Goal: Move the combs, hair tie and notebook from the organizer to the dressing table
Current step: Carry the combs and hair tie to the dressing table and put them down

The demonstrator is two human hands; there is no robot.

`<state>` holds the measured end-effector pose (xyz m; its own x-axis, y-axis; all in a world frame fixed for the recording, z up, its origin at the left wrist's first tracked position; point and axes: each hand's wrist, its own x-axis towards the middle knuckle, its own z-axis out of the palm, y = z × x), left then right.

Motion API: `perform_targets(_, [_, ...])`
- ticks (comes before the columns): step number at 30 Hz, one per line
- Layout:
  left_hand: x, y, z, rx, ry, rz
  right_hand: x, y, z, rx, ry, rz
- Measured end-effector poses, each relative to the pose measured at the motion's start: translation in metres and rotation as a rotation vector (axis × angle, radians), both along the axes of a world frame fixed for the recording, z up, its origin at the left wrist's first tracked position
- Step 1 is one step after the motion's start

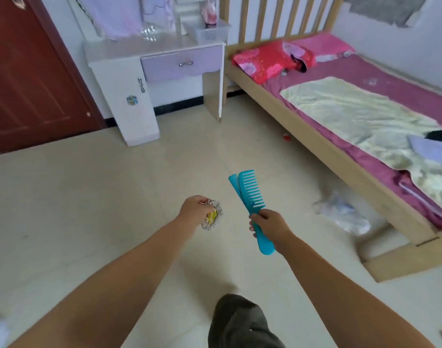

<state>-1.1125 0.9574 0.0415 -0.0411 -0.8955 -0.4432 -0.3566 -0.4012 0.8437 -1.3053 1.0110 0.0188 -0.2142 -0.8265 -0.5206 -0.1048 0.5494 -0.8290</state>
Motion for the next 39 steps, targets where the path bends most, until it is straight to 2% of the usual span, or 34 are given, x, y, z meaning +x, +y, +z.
perform_targets(11, [0.05, -0.282, 0.007, -0.01, -0.011, 0.244, 0.05, -0.344, 0.008, -0.048, 0.171, 0.346])
perform_targets(19, [0.096, -0.534, 0.024, -0.018, 0.017, 0.227, 0.095, -0.594, 0.021, -0.095, 0.139, 0.286])
perform_targets(28, [0.087, -0.798, 0.019, -0.063, -0.074, 0.131, 0.087, -0.836, 0.018, -0.035, 0.174, 0.24])
perform_targets(35, [0.09, -0.993, 0.018, -0.087, -0.07, 0.237, 0.08, -1.047, 0.024, -0.005, 0.06, 0.283])
perform_targets(39, [0.106, -1.077, 0.017, -0.063, -0.073, 0.291, 0.094, -1.149, 0.023, -0.001, 0.035, 0.279])
